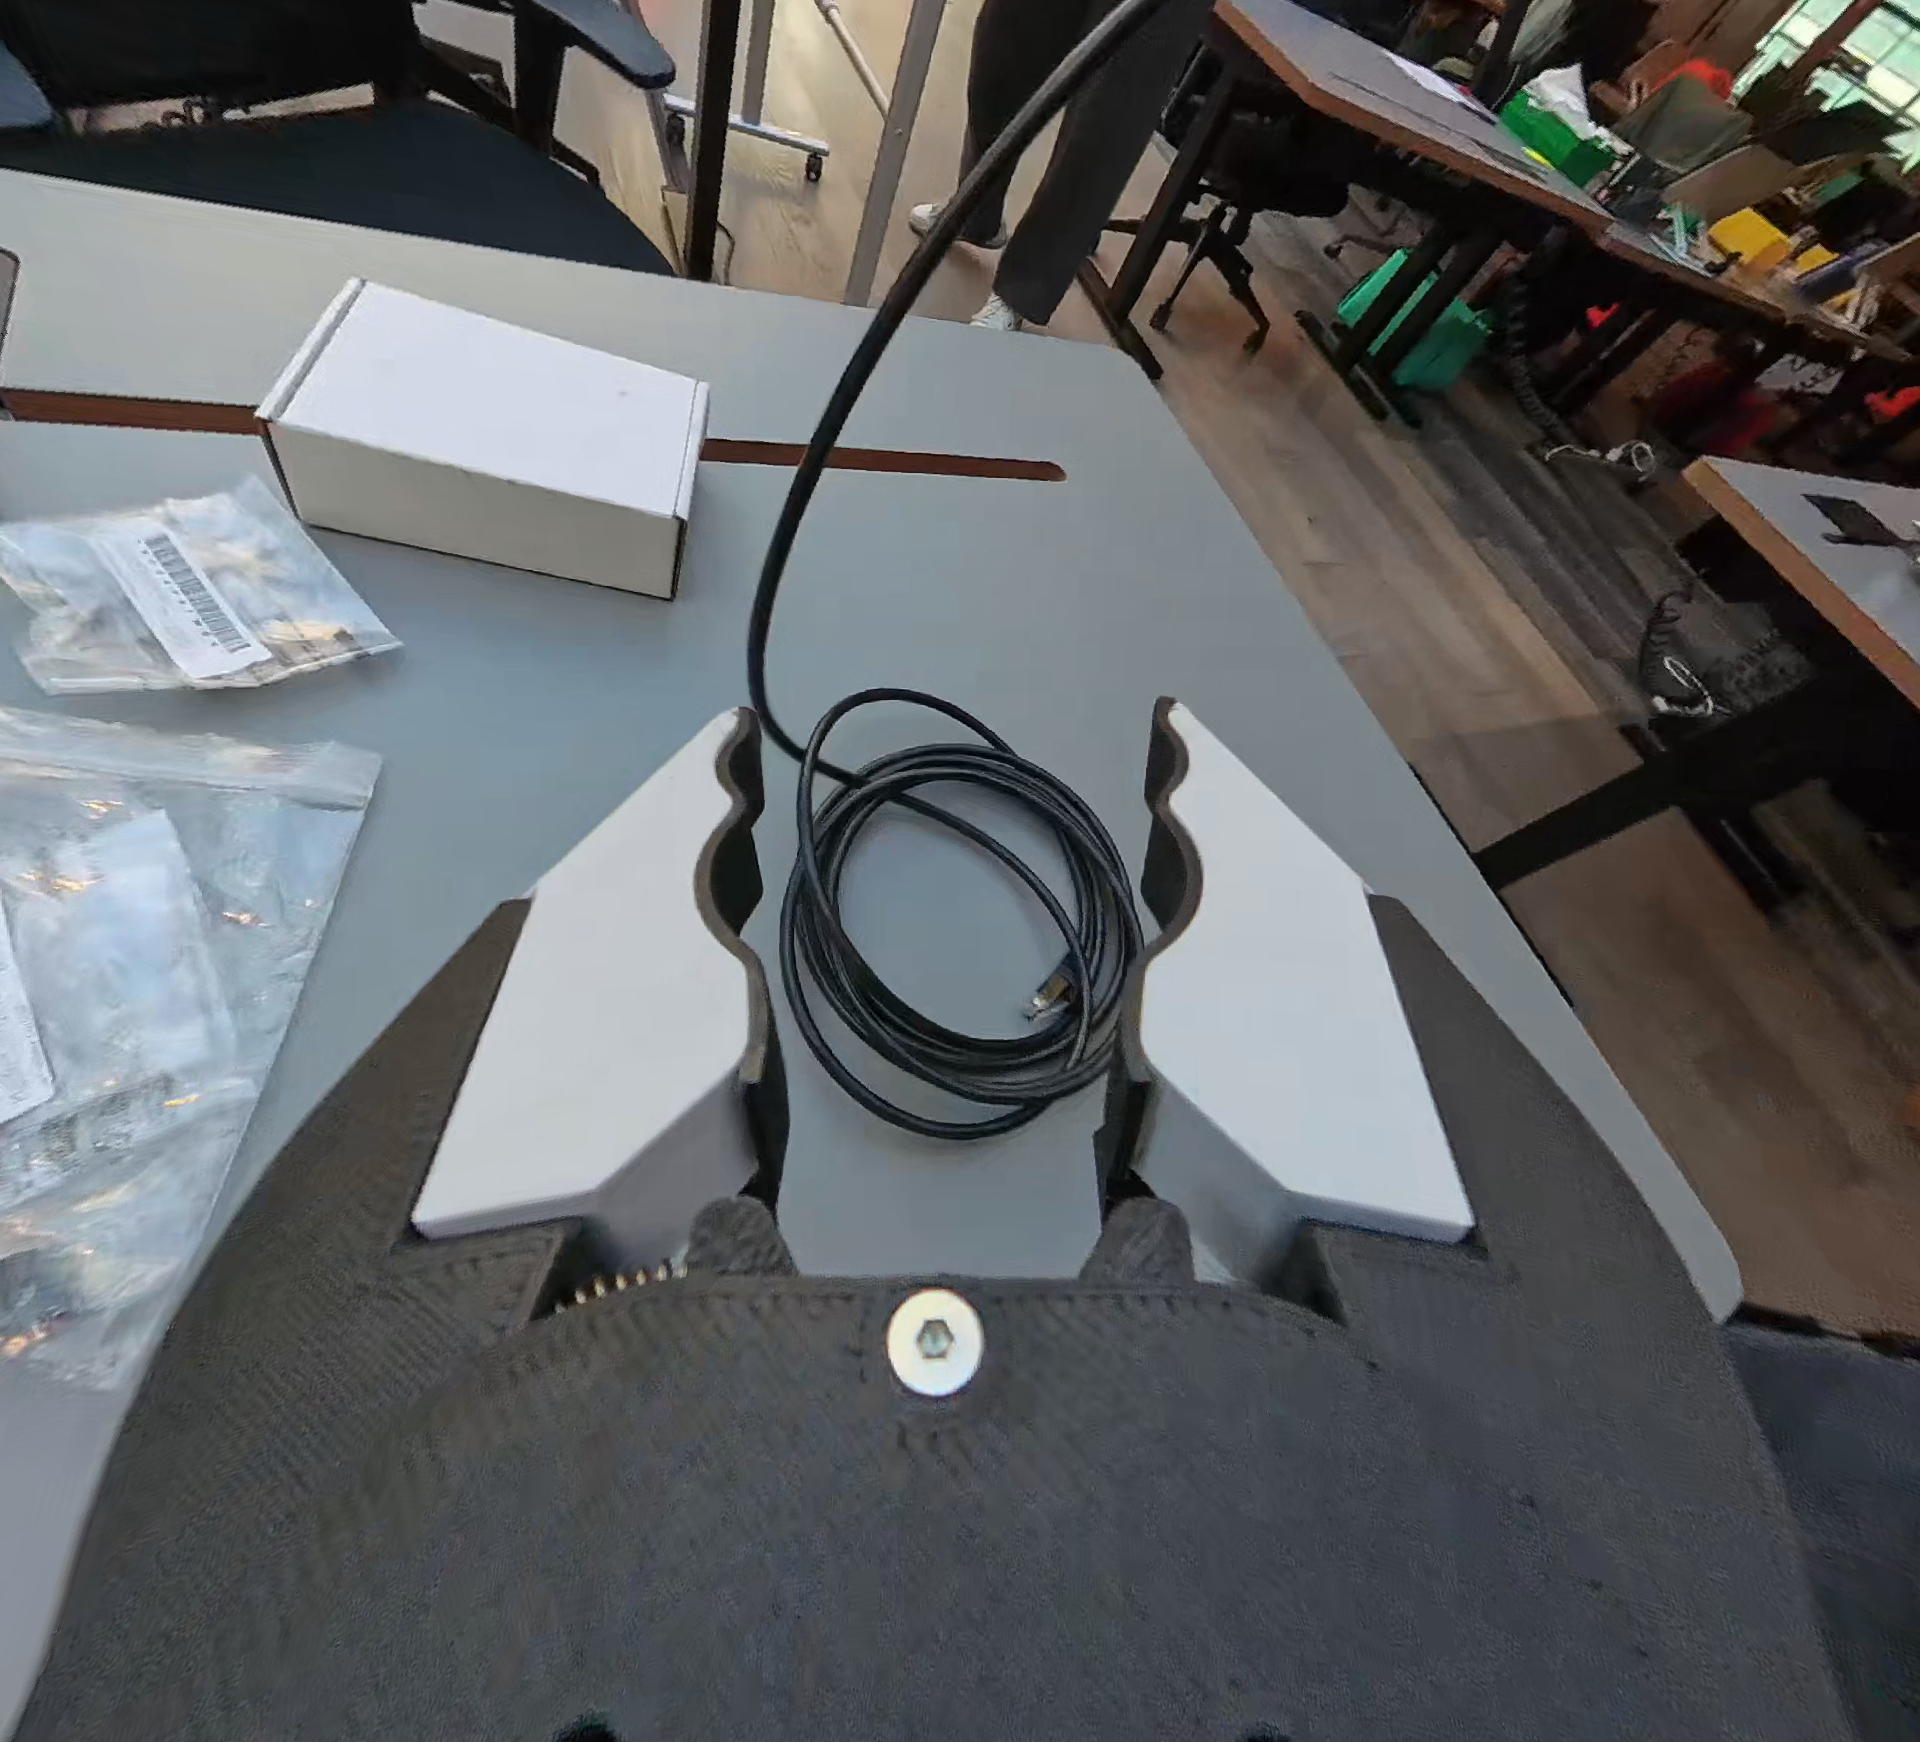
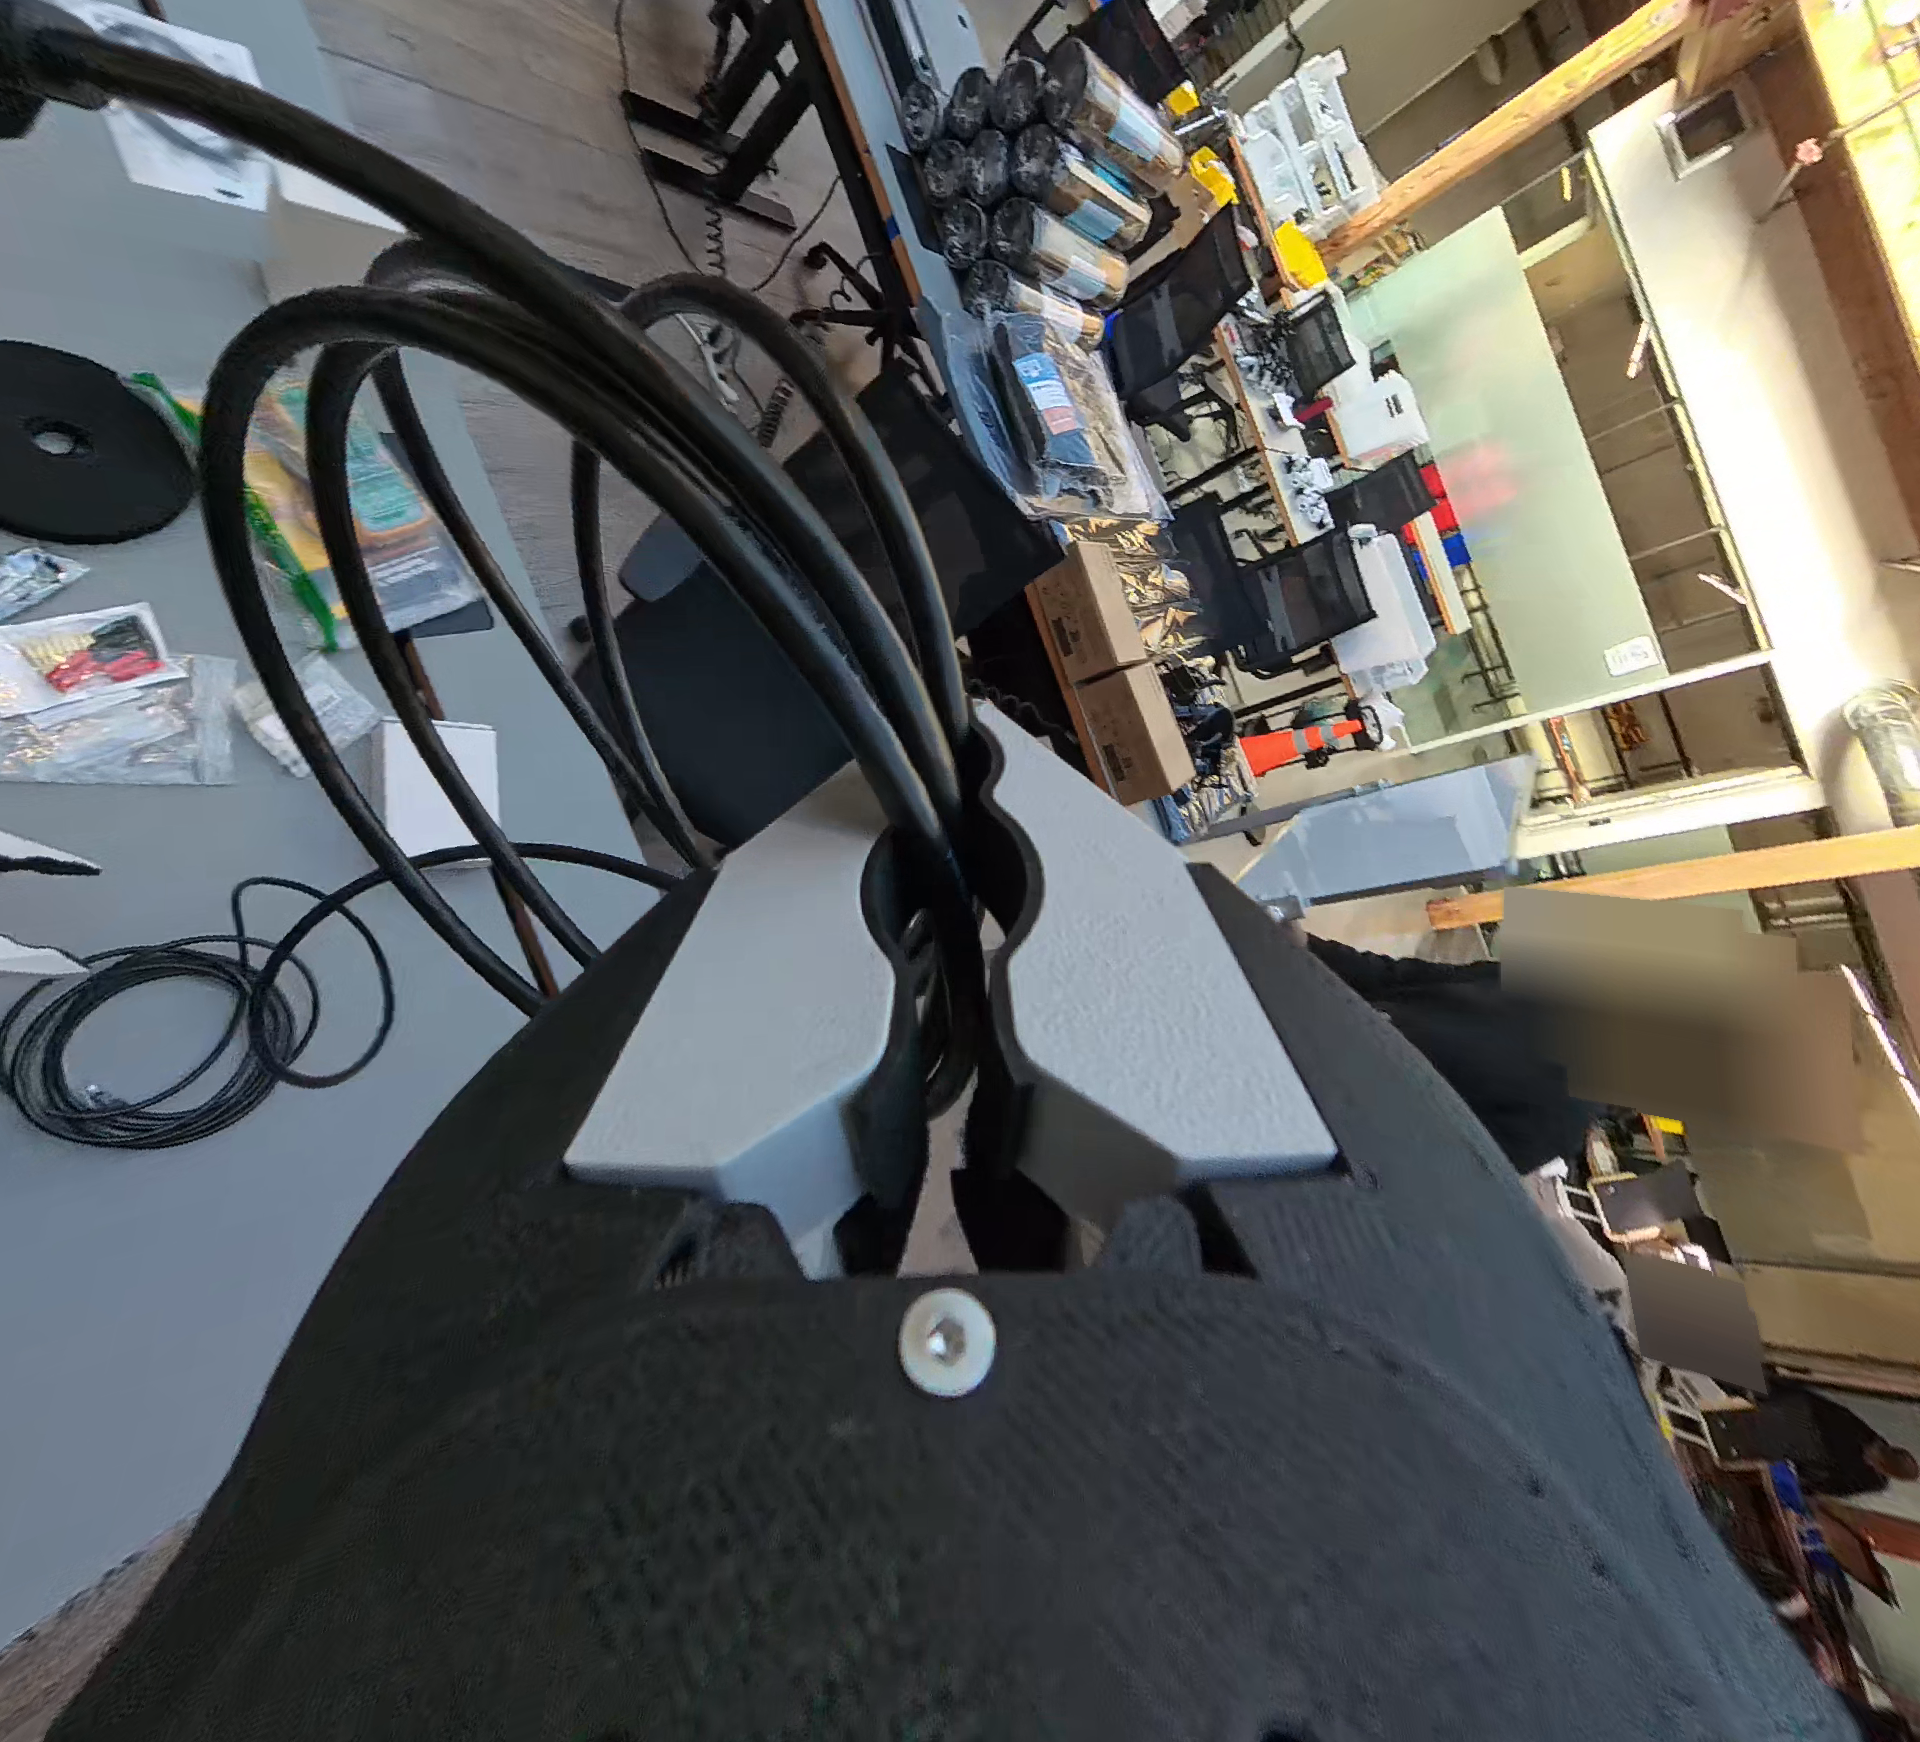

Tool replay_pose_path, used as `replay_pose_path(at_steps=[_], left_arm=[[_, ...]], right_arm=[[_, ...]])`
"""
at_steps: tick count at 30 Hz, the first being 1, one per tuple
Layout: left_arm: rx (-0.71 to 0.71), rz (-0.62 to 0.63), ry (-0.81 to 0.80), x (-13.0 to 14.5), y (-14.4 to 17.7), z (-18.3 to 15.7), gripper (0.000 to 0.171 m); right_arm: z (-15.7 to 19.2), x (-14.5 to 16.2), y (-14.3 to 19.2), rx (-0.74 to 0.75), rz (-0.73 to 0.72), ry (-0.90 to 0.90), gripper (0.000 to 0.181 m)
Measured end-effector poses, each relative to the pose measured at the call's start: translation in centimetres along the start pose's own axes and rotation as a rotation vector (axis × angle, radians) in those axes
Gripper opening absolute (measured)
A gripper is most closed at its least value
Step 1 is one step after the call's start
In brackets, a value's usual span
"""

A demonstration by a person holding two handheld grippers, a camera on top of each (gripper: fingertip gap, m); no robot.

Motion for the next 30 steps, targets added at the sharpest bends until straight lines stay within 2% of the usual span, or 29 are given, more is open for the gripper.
replay_pose_path(at_steps=[2, 4, 6, 9, 10, 12, 14, 15, 16, 18, 19, 21, 23, 26, 28, 29, 30], left_arm=[[-0.028, 0.021, -0.015, 0.2, -2.8, 0.6, 0.071], [-0.05, 0.095, -0.054, 0.6, -6.2, 1.0, 0.071], [-0.024, 0.173, -0.052, 0.8, -9.9, 0.9, 0.07], [0.048, 0.214, -0.062, -0.4, -14.6, -0.6, 0.069], [0.084, 0.221, -0.077, -1.0, -15.9, -1.5, 0.067], [0.224, 0.267, -0.104, -1.6, -18.1, -4.9, 0.038], [0.282, 0.28, -0.189, -2.2, -19.9, -8.0, 0.021], [0.294, 0.272, -0.232, -2.4, -20.7, -9.5, 0.019], [0.312, 0.294, -0.269, -2.0, -21.7, -11.0, 0.028], [0.284, 0.398, -0.348, -0.3, -23.7, -13.0, 0.058], [0.286, 0.437, -0.378, 0.8, -24.4, -13.9, 0.065], [0.362, 0.505, -0.389, 3.0, -25.1, -16.5, 0.059], [0.434, 0.522, -0.403, 4.8, -25.5, -19.1, 0.06], [0.441, 0.619, -0.494, 8.6, -26.5, -21.2, 0.063], [0.462, 0.68, -0.555, 11.2, -27.0, -22.4, 0.057], [0.472, 0.704, -0.575, 12.2, -27.0, -22.9, 0.043], [0.498, 0.713, -0.586, 12.9, -26.9, -23.5, 0.019]], right_arm=[[-2.5, -0.7, 1.5, 0.069, 0.035, 0.0, 0.0], [-4.8, -1.1, 3.0, 0.118, 0.07, -0.006, 0.0], [-7.1, -0.9, 4.6, 0.172, 0.113, -0.022, 0.0], [-10.6, 0.1, 7.0, 0.241, 0.165, -0.062, 0.0], [-11.8, 0.6, 7.7, 0.267, 0.182, -0.073, 0.0], [-14.0, 2.1, 8.9, 0.311, 0.212, -0.093, 0.0], [-15.8, 3.9, 9.7, 0.333, 0.229, -0.117, 0.0], [-16.7, 5.1, 10.1, 0.342, 0.237, -0.132, 0.0], [-17.5, 6.3, 10.6, 0.353, 0.248, -0.147, 0.0], [-19.2, 8.7, 11.5, 0.376, 0.264, -0.174, 0.0], [-20.0, 9.7, 11.9, 0.385, 0.266, -0.183, 0.0], [-21.4, 11.6, 12.6, 0.398, 0.278, -0.199, 0.0], [-22.3, 13.1, 12.9, 0.403, 0.288, -0.204, 0.0], [-23.5, 14.6, 13.3, 0.429, 0.31, -0.183, 0.0], [-24.1, 15.4, 13.5, 0.436, 0.32, -0.185, 0.0], [-24.4, 15.8, 13.5, 0.437, 0.324, -0.188, 0.0], [-24.6, 16.4, 13.5, 0.436, 0.334, -0.191, 0.0]])
Point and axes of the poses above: each gripper's, where its closed fingertips meet, y back along the fingers, x out of its underside, z = x × y across the jaws, the point moved 3 cm from there along y, back along the fingers
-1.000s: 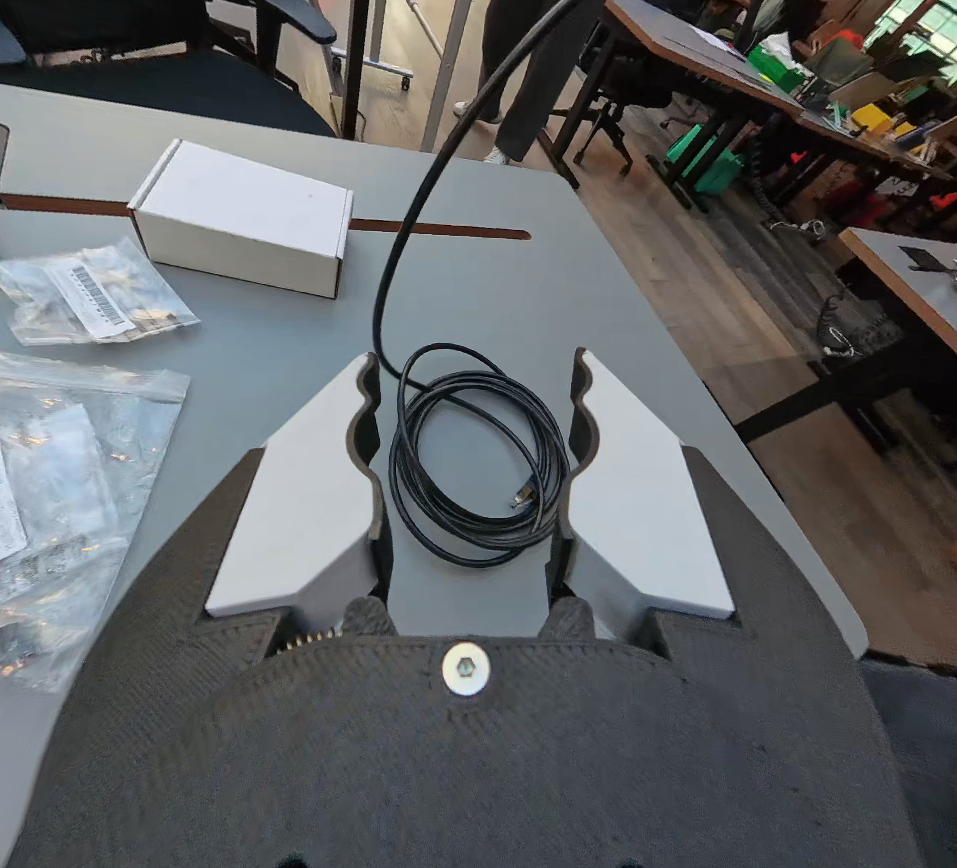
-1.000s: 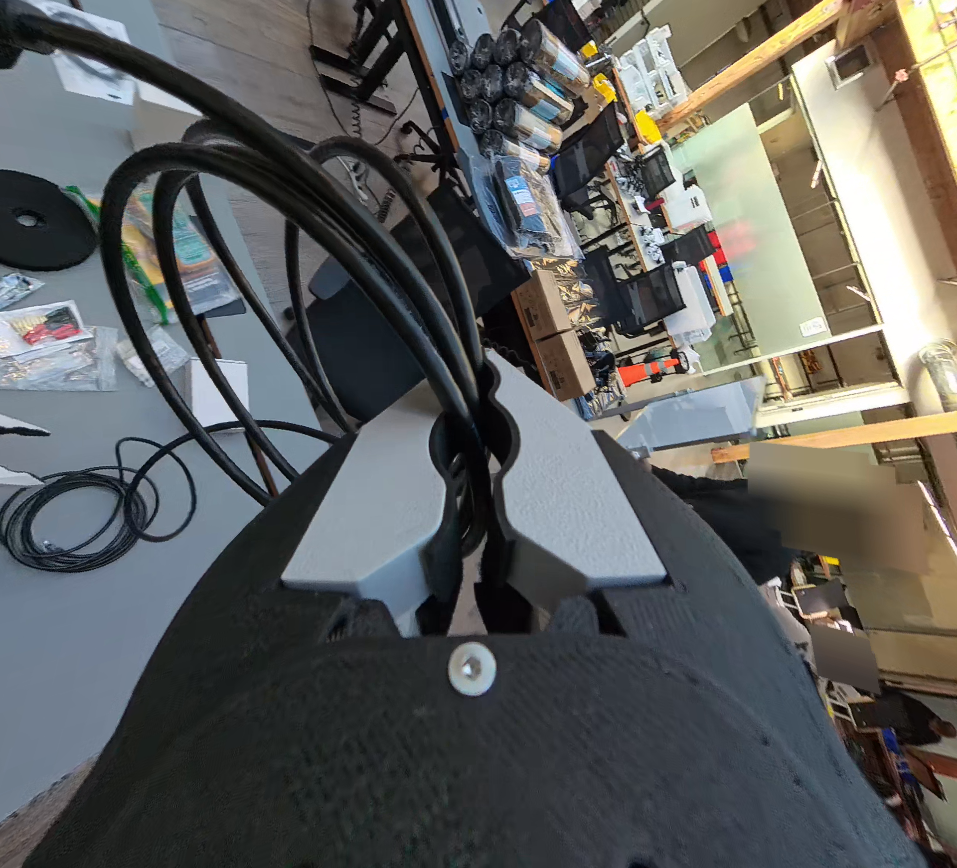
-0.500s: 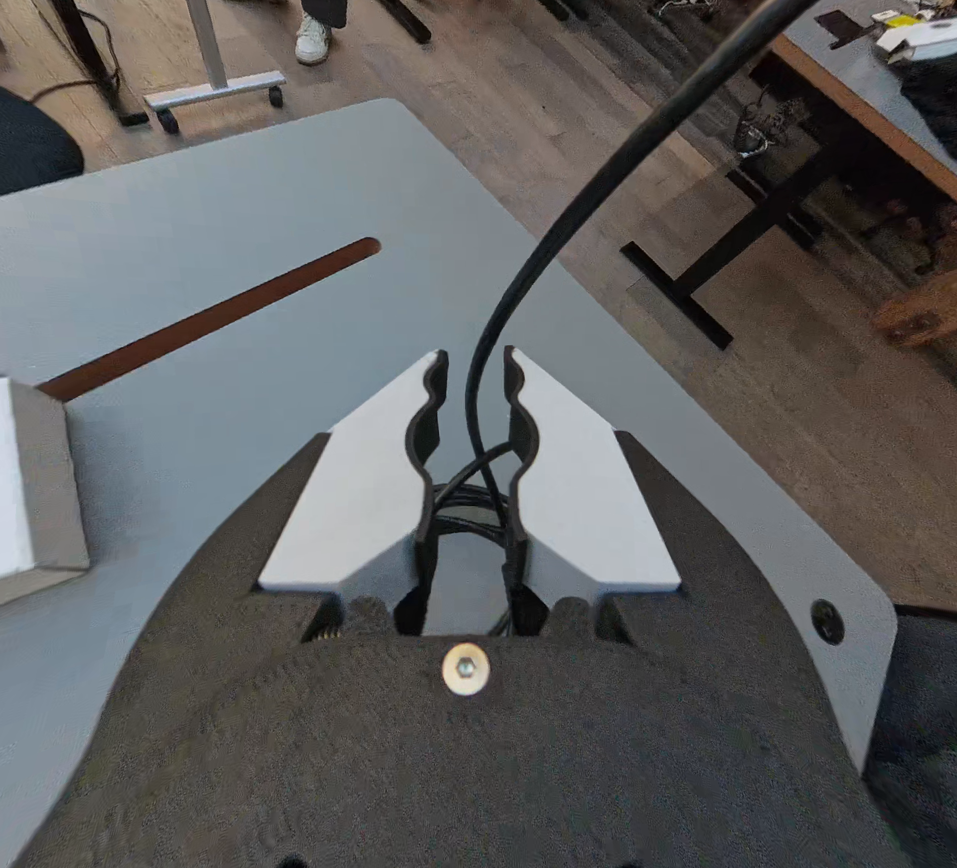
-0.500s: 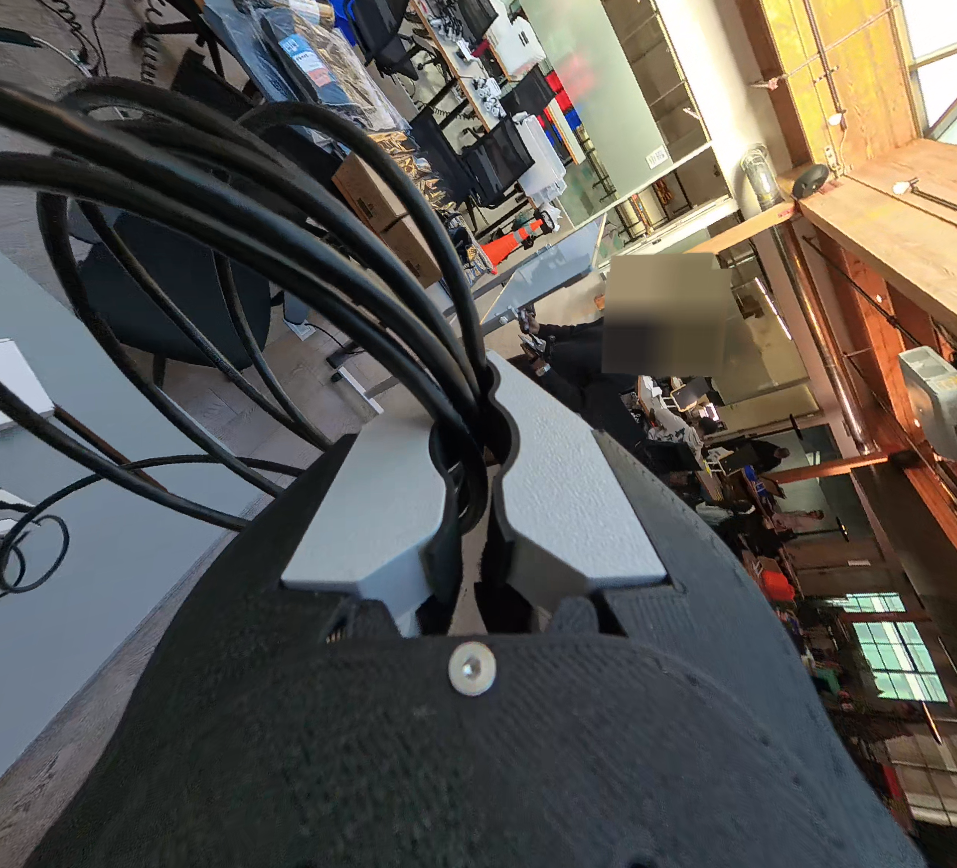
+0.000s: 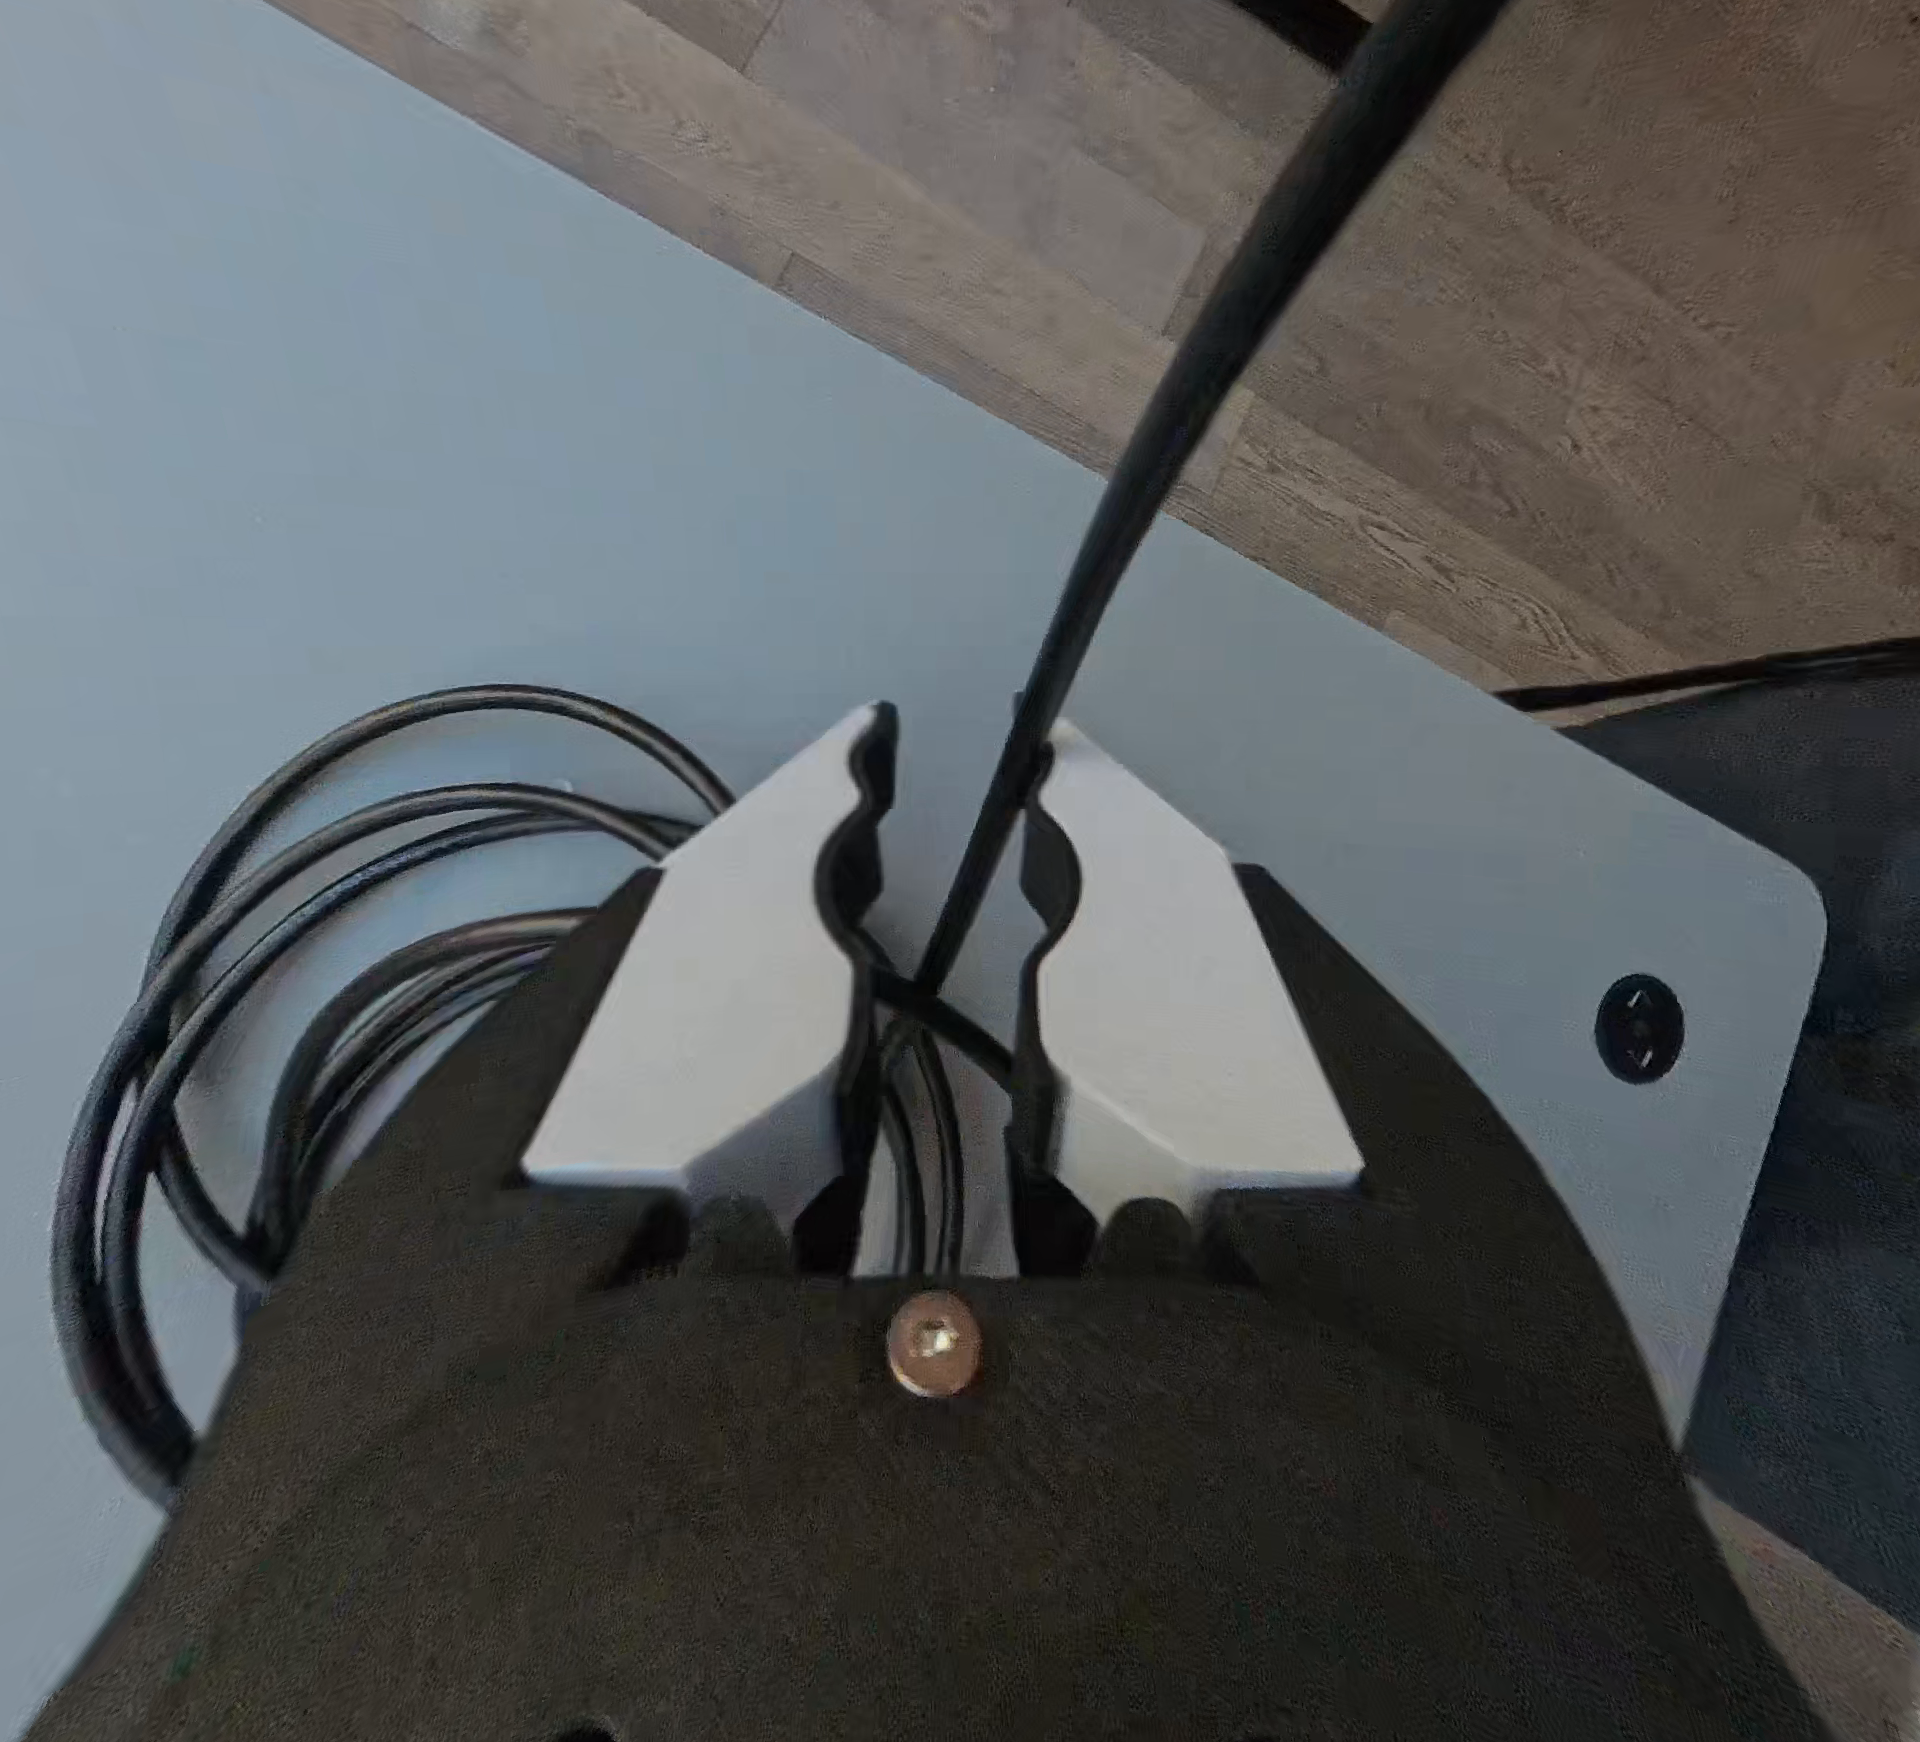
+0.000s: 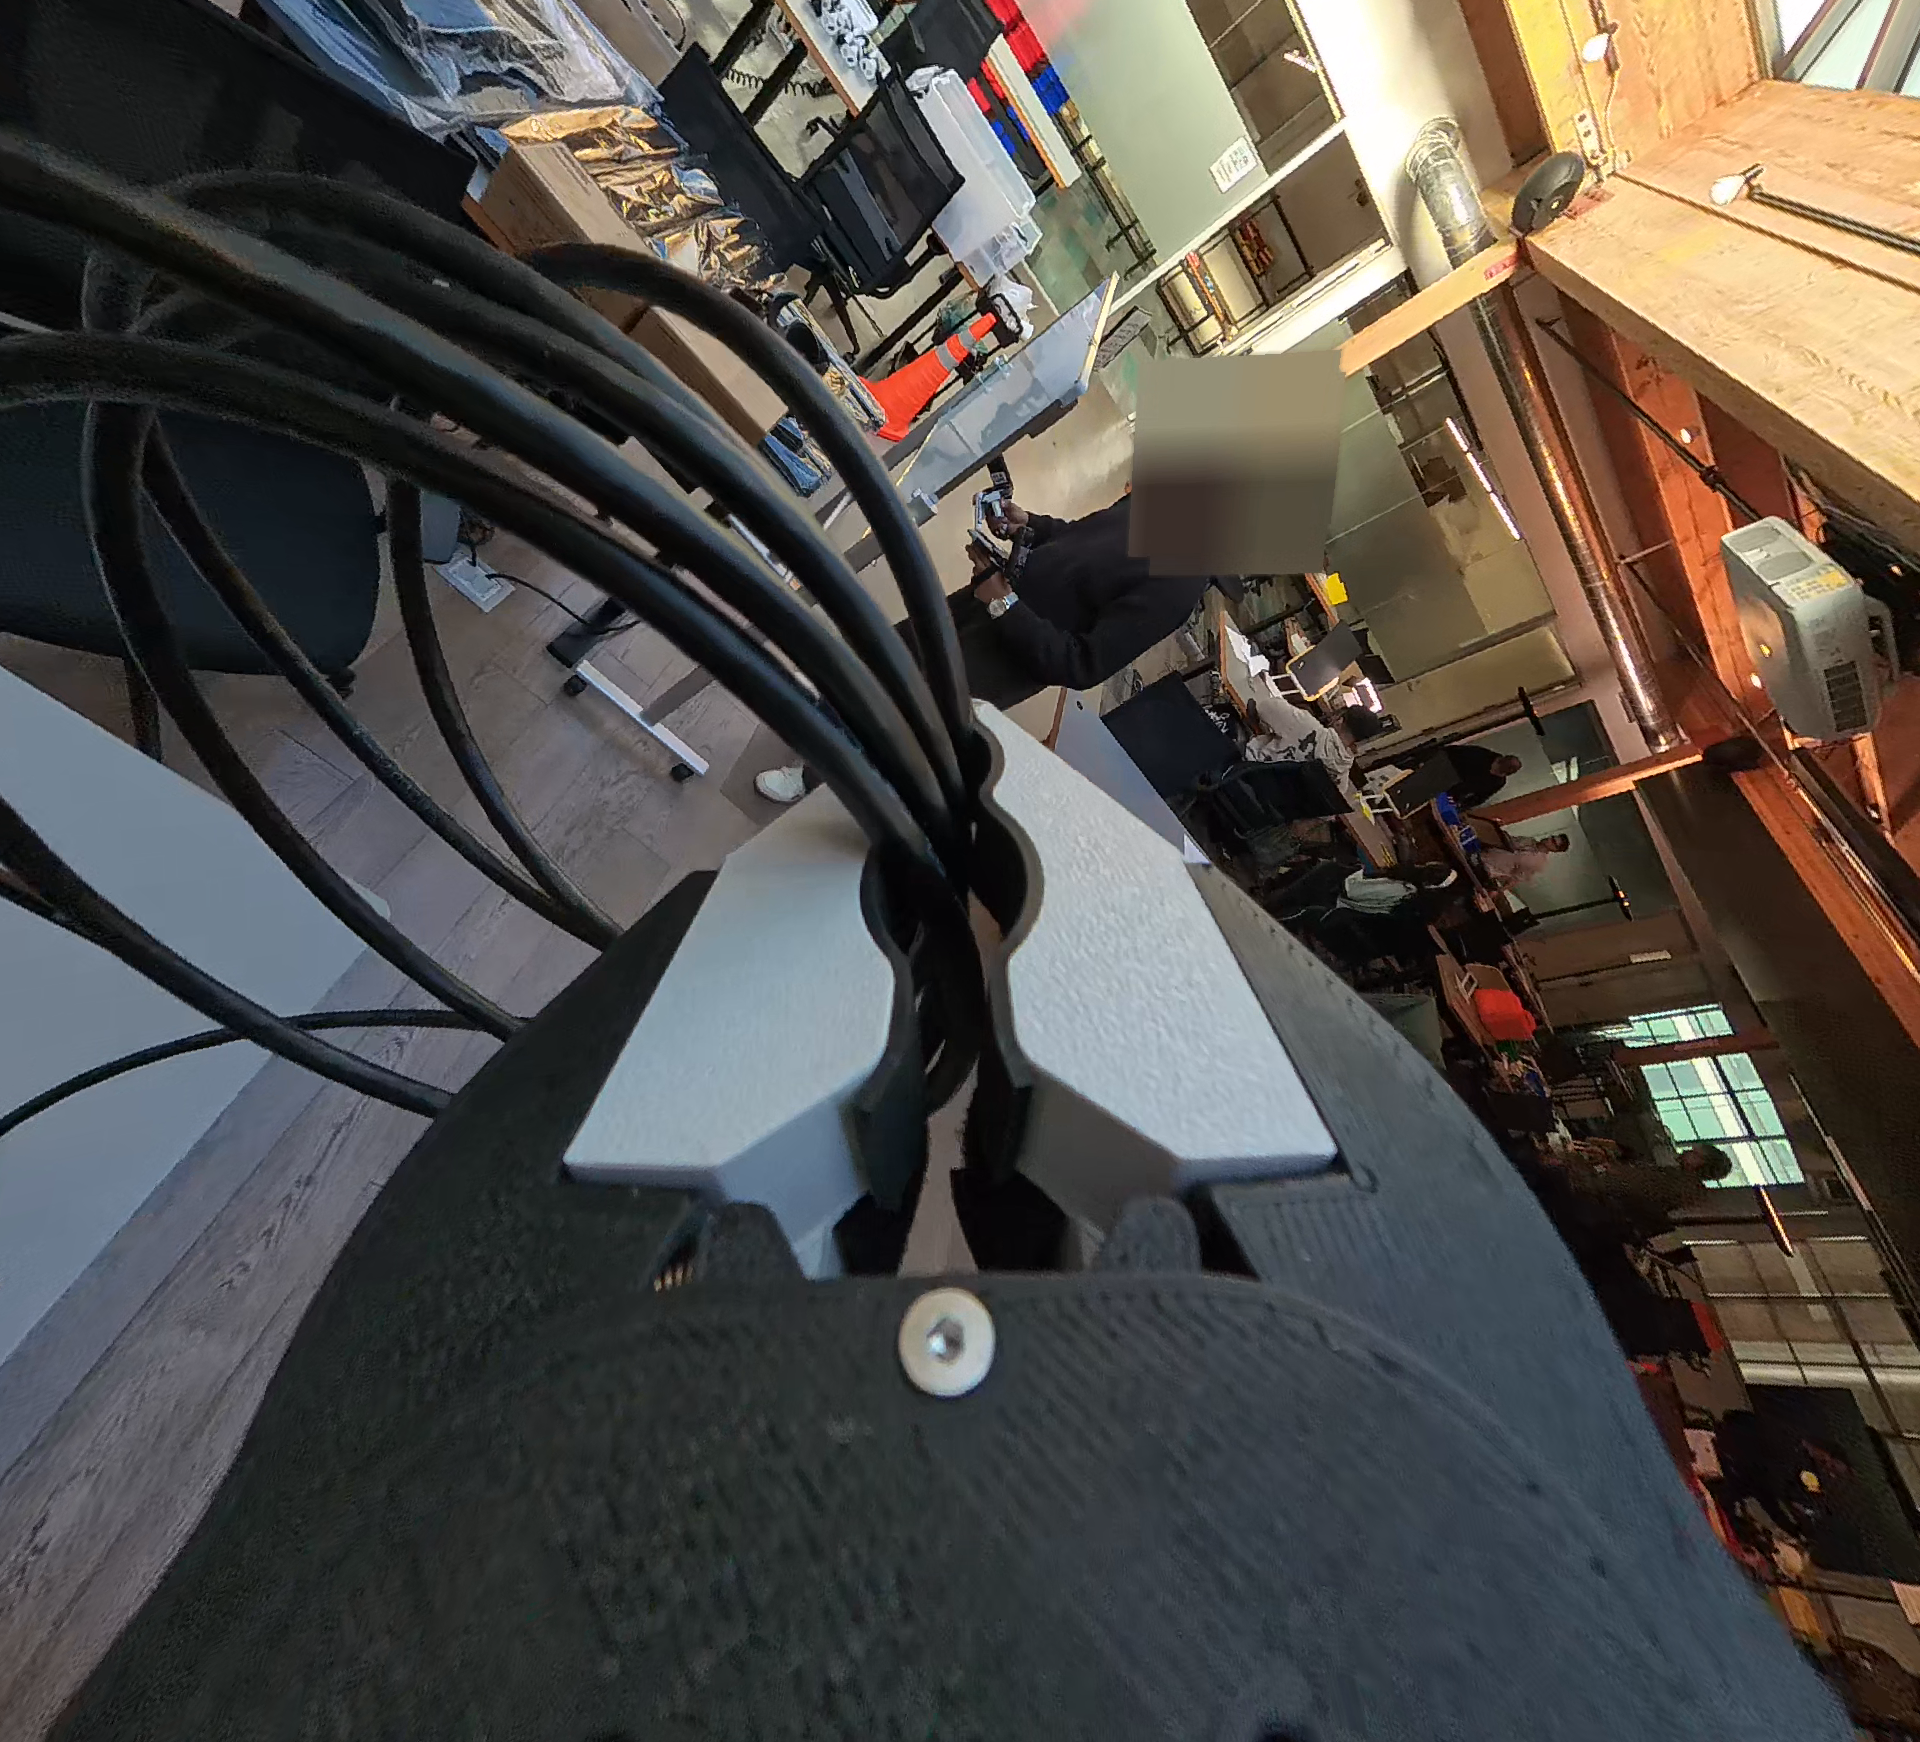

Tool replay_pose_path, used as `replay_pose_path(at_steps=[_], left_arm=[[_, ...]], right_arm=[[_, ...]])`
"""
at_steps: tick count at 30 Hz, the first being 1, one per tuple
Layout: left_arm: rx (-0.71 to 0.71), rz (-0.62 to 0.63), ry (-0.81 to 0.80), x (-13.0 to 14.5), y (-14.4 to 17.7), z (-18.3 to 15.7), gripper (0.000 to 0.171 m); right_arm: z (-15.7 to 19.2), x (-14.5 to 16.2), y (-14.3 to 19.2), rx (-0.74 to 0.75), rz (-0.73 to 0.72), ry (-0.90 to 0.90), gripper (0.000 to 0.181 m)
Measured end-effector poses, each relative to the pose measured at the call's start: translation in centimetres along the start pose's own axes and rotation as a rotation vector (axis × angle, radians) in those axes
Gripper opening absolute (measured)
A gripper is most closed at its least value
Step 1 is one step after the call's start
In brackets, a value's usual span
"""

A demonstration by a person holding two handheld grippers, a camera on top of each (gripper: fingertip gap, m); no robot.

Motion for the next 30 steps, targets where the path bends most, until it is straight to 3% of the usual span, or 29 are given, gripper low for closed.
replay_pose_path(at_steps=[1, 4, 6, 8, 10, 13, 16, 20, 27, 30], left_arm=[[0.045, -0.003, -0.009, 0.1, -0.3, -0.9, 0.0], [0.02, 0.003, 0.054, 1.0, 0.7, -1.0, 0.0], [-0.046, -0.064, 0.123, 1.8, 4.0, -0.4, 0.0], [-0.152, -0.137, 0.179, 3.2, 9.6, 0.8, 0.0], [-0.294, -0.142, 0.198, 5.5, 17.1, 2.7, 0.0], [-0.444, -0.163, 0.262, 7.5, 31.7, 5.7, 0.0], [-0.508, -0.226, 0.346, 6.0, 47.5, 7.4, 0.0], [-0.713, -0.239, 0.297, 2.3, 66.0, 8.5, 0.0], [-0.987, -0.224, 0.178, -4.0, 89.8, 8.2, 0.0], [-1.014, -0.304, 0.056, -5.9, 96.2, 5.8, 0.0]], right_arm=[[-0.2, 0.5, -0.4, 0.004, 0.013, 0.003, 0.0], [-0.8, 2.2, -1.8, 0.017, 0.043, 0.013, 0.0], [-1.0, 3.6, -3.2, 0.011, 0.063, 0.016, 0.0], [-1.0, 5.2, -4.8, 0.001, 0.083, 0.02, 0.0], [-0.4, 6.7, -6.6, -0.032, 0.089, 0.014, 0.0], [1.1, 8.6, -9.2, -0.082, 0.091, -0.002, 0.0], [3.3, 9.7, -11.2, -0.138, 0.081, -0.032, 0.0], [5.9, 9.5, -11.7, -0.145, 0.067, -0.045, 0.0], [9.3, 7.6, -7.6, -0.124, 0.036, -0.202, 0.0], [10.7, 6.6, -6.0, -0.126, 0.037, -0.287, 0.0]])
Point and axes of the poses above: each gripper's, where its closed fingertips meet, y back along the fingers, x out of its underside, z = x × y across the jaws, the point moved 3 cm from there along y, back along the fingers
